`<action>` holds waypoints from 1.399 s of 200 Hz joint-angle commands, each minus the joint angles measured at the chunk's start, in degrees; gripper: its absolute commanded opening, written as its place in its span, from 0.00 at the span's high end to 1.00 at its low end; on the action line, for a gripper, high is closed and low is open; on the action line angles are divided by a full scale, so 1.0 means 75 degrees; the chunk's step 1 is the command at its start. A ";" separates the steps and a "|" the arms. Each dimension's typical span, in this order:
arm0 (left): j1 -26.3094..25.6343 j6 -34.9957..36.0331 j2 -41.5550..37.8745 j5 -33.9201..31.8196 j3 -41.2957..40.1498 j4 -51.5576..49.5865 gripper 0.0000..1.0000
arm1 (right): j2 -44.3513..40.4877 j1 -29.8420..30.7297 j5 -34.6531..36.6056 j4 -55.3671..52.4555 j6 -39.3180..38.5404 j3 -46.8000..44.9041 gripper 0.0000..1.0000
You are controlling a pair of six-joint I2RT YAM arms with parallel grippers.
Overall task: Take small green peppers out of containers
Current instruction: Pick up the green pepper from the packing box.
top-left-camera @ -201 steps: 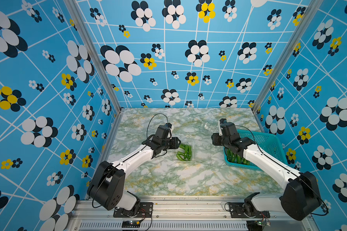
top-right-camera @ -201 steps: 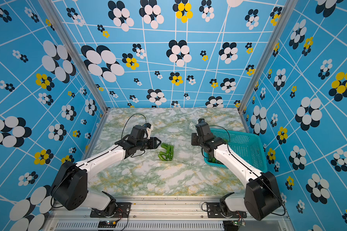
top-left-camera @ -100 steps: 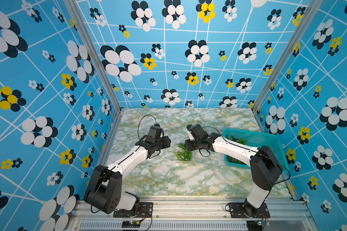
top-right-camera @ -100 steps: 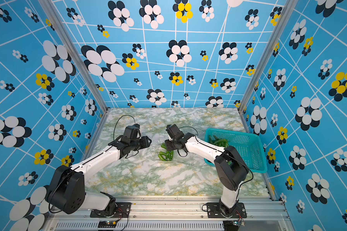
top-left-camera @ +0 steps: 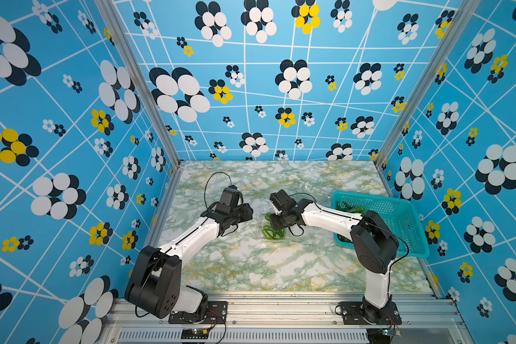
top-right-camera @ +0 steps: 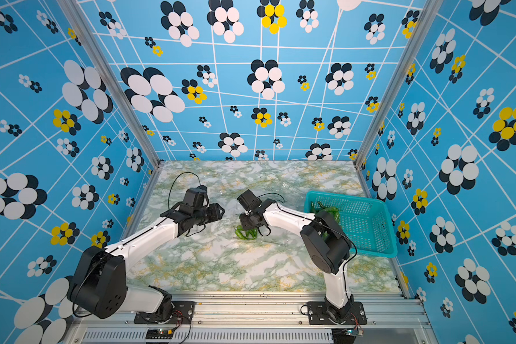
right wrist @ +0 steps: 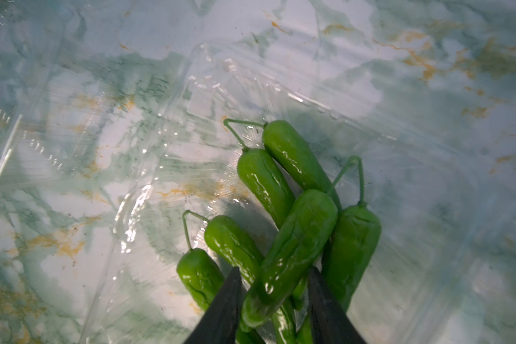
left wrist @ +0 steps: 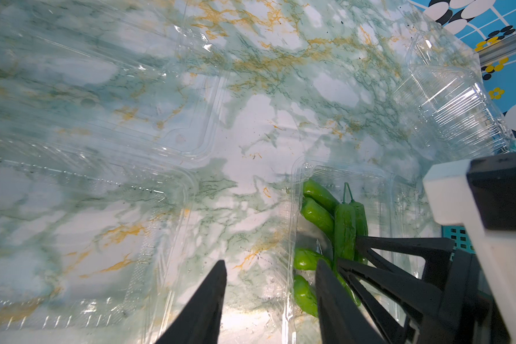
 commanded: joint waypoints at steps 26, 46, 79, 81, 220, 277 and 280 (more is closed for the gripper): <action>0.0068 -0.0068 -0.0102 0.0129 -0.0121 -0.0015 0.50 | 0.0217 0.0024 0.0333 -0.0421 0.0115 0.0272 0.65; 0.0074 -0.0074 -0.0067 0.0188 -0.0120 0.0014 0.50 | 0.0287 0.0024 0.0315 -0.0410 0.0104 0.0300 0.65; 0.0074 -0.0066 -0.0018 0.0257 -0.0110 0.0056 0.50 | 0.0437 0.0028 0.0285 -0.0461 0.0074 0.0405 0.71; 0.0074 -0.0068 -0.0016 0.0265 -0.0110 0.0060 0.50 | 0.0449 0.0034 0.0293 -0.0475 0.0082 0.0408 0.71; -0.0511 0.0353 -0.0153 0.0692 -0.0332 0.1091 0.51 | -0.1769 0.0030 0.1930 0.0308 -0.0906 -0.0816 1.00; -0.1919 0.1419 -0.0079 0.0333 0.0048 0.1258 0.53 | -0.3155 -0.0203 0.6526 0.0324 -0.0466 -0.1844 1.00; -0.1983 0.1478 -0.0055 0.0353 0.0089 0.1239 0.53 | -0.3211 -0.0254 0.6648 0.0249 -0.0335 -0.1869 1.00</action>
